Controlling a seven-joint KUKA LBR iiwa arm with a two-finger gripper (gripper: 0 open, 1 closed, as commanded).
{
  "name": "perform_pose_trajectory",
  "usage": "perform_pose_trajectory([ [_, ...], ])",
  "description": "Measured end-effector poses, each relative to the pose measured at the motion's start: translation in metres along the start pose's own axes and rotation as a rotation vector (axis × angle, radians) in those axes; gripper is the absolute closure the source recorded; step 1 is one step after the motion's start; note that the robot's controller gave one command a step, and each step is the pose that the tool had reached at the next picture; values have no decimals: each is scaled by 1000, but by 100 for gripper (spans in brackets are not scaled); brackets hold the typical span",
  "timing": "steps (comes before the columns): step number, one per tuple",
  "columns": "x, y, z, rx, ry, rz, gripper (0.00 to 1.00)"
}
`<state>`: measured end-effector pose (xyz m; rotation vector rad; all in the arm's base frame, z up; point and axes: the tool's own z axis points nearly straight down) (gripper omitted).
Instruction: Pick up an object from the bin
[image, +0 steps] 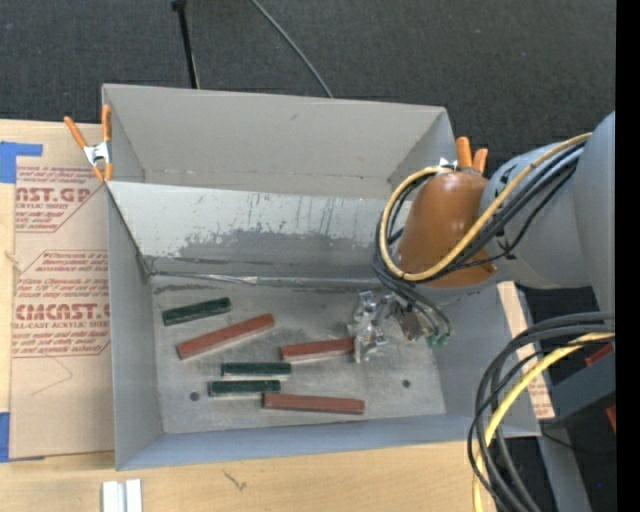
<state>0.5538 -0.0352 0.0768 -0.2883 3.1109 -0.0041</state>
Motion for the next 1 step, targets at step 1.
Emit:
perform_pose_trajectory([
  [1, -17, 16, -173, -2, 8, 15, 100],
])
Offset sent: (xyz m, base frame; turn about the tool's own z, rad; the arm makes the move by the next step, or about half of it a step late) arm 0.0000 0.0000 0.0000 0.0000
